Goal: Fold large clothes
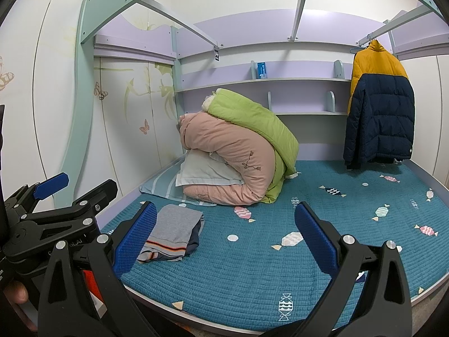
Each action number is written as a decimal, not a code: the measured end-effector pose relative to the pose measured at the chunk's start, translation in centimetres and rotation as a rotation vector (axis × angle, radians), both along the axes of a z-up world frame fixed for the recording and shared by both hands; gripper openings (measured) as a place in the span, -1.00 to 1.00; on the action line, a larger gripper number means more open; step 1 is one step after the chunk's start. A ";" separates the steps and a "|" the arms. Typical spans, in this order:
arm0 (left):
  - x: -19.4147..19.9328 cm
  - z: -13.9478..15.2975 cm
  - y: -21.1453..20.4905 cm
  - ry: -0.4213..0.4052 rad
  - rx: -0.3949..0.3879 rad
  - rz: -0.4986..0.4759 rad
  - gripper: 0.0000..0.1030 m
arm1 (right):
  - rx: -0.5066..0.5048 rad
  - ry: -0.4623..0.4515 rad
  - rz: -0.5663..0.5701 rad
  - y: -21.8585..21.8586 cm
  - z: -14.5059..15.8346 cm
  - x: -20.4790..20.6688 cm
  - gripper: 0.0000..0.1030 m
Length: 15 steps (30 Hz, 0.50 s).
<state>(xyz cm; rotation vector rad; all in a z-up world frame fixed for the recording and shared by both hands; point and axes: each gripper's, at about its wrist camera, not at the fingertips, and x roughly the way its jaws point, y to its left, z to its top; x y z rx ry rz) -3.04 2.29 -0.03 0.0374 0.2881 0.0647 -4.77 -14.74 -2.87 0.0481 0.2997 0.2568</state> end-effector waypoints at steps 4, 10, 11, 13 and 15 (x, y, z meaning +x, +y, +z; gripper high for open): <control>0.1 0.0 0.1 0.001 0.001 0.001 0.91 | 0.001 0.001 -0.001 0.1 0.0 0.0 0.85; 0.1 0.1 0.4 0.000 0.004 0.006 0.91 | 0.005 0.003 -0.003 0.3 -0.2 0.0 0.85; 0.0 0.1 0.5 0.000 0.004 0.007 0.91 | 0.006 0.005 -0.002 0.5 -0.2 0.1 0.85; 0.0 0.0 0.5 0.002 0.003 0.006 0.91 | 0.007 0.005 -0.003 0.6 -0.3 0.1 0.85; 0.1 0.0 0.8 0.004 0.007 0.009 0.91 | 0.011 0.009 -0.006 0.8 -0.5 0.2 0.85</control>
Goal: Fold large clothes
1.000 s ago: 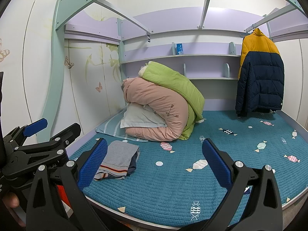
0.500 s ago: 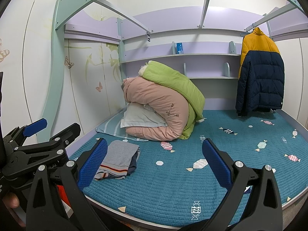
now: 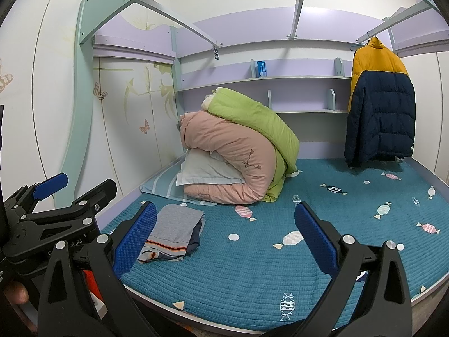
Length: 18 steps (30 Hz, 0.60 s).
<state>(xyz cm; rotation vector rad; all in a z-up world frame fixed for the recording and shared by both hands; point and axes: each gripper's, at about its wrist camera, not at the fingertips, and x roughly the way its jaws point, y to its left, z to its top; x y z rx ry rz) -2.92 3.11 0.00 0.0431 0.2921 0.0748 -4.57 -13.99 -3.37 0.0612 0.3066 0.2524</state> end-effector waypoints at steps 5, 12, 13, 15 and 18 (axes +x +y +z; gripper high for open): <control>0.6 -0.4 0.3 0.008 0.011 0.005 0.91 | 0.014 0.009 -0.008 0.0 -0.6 0.3 0.85; 2.6 -1.2 -0.5 0.027 0.043 0.011 0.91 | 0.050 0.039 -0.022 -0.7 -1.8 1.8 0.85; 3.1 -1.4 -0.7 0.030 0.051 0.014 0.91 | 0.057 0.046 -0.025 -0.8 -2.1 2.1 0.85; 3.9 -1.7 -1.3 0.038 0.066 0.018 0.91 | 0.067 0.062 -0.028 -1.2 -2.6 2.9 0.85; 5.6 -2.4 -1.9 0.060 0.077 0.017 0.91 | 0.083 0.080 -0.036 -1.9 -3.4 4.0 0.85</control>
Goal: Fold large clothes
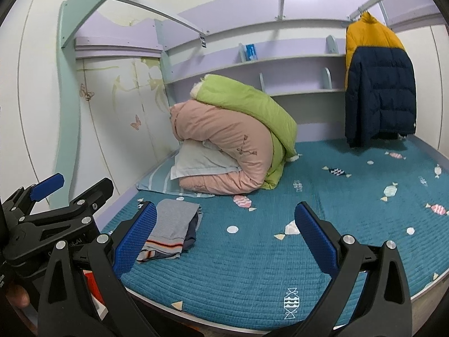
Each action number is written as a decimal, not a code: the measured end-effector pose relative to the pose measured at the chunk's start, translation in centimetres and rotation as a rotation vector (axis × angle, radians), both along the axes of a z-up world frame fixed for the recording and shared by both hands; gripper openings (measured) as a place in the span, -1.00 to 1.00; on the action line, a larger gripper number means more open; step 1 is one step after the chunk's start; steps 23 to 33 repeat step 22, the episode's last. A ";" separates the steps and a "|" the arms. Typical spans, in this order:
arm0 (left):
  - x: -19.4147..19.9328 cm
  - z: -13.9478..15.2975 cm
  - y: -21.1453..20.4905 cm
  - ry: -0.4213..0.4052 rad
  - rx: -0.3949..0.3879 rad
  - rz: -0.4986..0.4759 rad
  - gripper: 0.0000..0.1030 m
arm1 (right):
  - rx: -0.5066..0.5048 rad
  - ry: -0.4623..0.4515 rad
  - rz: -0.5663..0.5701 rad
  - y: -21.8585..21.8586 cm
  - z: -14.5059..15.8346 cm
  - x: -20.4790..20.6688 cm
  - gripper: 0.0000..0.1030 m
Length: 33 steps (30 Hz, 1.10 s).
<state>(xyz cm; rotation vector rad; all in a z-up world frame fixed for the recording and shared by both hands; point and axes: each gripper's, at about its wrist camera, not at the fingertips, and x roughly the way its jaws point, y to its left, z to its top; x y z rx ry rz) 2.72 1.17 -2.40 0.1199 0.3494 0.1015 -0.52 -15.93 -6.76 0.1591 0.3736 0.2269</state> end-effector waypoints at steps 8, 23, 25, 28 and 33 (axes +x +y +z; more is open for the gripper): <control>4.1 -1.6 -2.2 0.041 0.049 0.015 0.91 | 0.050 0.055 0.000 -1.7 -2.1 3.9 0.85; 17.0 -12.6 -12.6 0.322 0.139 -0.162 0.91 | 0.275 0.340 -0.219 -14.9 -12.8 11.2 0.85; 17.0 -12.6 -12.6 0.322 0.139 -0.162 0.91 | 0.275 0.340 -0.219 -14.9 -12.8 11.2 0.85; 17.0 -12.6 -12.6 0.322 0.139 -0.162 0.91 | 0.275 0.340 -0.219 -14.9 -12.8 11.2 0.85; 17.0 -12.6 -12.6 0.322 0.139 -0.162 0.91 | 0.275 0.340 -0.219 -14.9 -12.8 11.2 0.85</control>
